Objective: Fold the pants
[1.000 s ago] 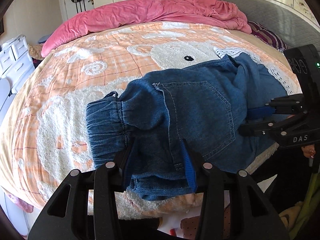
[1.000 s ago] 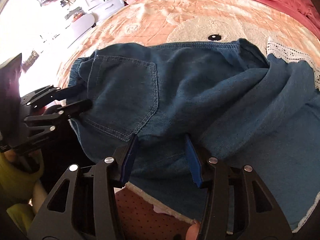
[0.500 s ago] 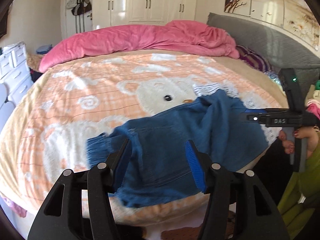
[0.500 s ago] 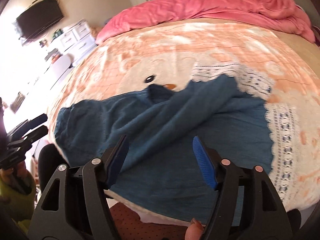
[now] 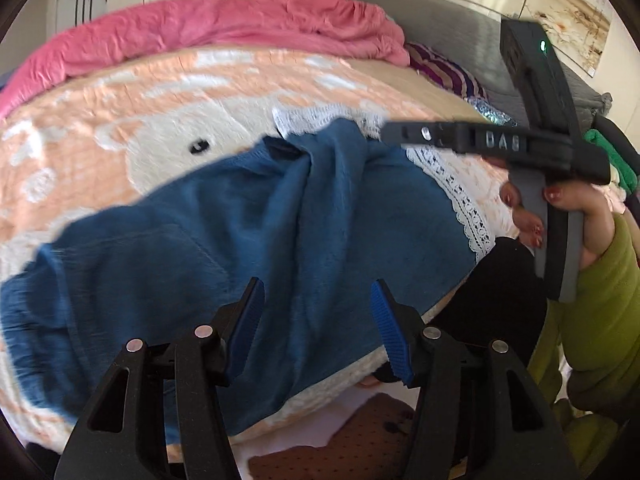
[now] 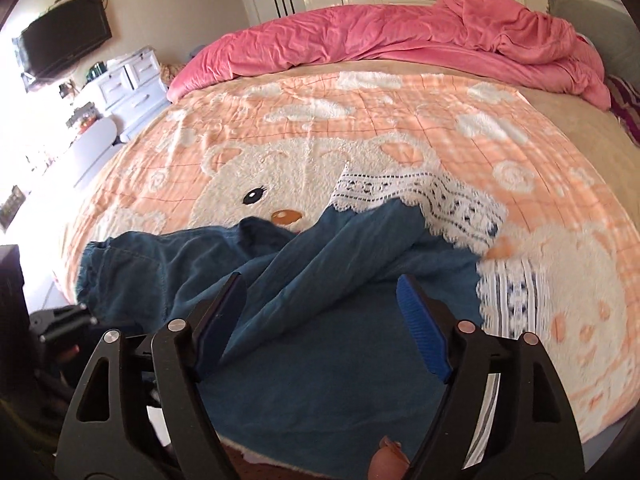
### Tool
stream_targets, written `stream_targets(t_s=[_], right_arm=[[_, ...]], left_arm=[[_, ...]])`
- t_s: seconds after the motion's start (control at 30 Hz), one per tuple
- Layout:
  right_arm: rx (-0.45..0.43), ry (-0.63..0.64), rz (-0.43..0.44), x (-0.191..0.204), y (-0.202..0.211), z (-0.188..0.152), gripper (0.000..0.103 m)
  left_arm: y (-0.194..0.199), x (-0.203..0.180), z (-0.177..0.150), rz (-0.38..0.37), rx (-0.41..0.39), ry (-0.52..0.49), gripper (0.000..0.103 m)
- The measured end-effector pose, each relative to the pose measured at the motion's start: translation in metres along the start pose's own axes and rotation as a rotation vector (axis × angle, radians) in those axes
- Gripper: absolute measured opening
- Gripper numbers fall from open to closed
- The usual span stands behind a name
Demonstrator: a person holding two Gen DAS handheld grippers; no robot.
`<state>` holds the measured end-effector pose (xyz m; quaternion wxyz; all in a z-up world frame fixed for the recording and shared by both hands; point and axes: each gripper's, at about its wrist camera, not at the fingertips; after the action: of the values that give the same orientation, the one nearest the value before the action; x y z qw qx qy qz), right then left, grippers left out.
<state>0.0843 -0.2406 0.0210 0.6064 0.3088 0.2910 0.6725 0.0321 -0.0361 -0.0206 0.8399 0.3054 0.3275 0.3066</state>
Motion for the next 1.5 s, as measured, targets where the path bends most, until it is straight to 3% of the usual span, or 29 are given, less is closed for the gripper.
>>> stream_targets(t_s=[0.47,0.6,0.67,0.87,0.9,0.93,1.0,1.07,1.1,1.23,1.4,1.5], right_arm=[[0.104,0.092,-0.046,0.017,-0.089,0.065,0.071],[0.163,0.109,-0.103,0.017,-0.124,0.076,0.059],[0.175,0.108,-0.123,0.017,-0.139,0.08,0.058],[0.23,0.024,-0.113,0.007,-0.177,0.088,0.058],[0.229,0.024,-0.117,0.006,-0.18,0.088,0.052],[0.219,0.036,-0.133,0.007,-0.18,0.087,0.045],[0.208,0.064,-0.157,0.006,-0.178,0.086,0.019],[0.193,0.053,-0.147,-0.002,-0.17,0.084,0.007],[0.181,0.041,-0.137,-0.006,-0.164,0.083,0.006],[0.106,0.01,-0.131,-0.02,-0.13,0.076,0.006],[0.015,-0.099,-0.067,-0.05,-0.066,0.053,0.005],[-0.029,-0.138,-0.075,-0.067,-0.033,0.037,0.004]], left_arm=[[-0.057,0.019,0.029,-0.022,0.041,0.093,0.037],[-0.061,0.022,0.031,-0.052,0.031,0.086,0.029],[-0.062,0.022,0.03,-0.07,0.022,0.074,0.025],[-0.064,0.021,0.031,-0.08,0.018,0.05,0.025],[-0.068,0.019,0.031,-0.079,0.016,0.047,0.025],[-0.068,0.018,0.031,-0.08,0.015,0.043,0.025],[-0.068,0.017,0.03,-0.084,0.012,0.039,0.025],[-0.068,0.016,0.029,-0.088,0.006,0.04,0.026],[-0.065,0.016,0.028,-0.093,0.005,0.04,0.027],[-0.061,0.015,0.025,-0.108,-0.011,0.027,0.049],[-0.061,0.004,0.025,-0.083,-0.018,0.004,0.053],[-0.061,-0.001,0.025,-0.075,-0.022,-0.002,0.056]])
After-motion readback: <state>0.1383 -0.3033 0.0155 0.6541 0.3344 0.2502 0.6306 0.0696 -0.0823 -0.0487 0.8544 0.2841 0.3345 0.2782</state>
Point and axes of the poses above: each gripper's, at about its wrist camera, not at the fingertips, and y roughly against the way its jaws point, x to its left, z to its top, and after that the axes turned 9 degrees about -z, right-handed
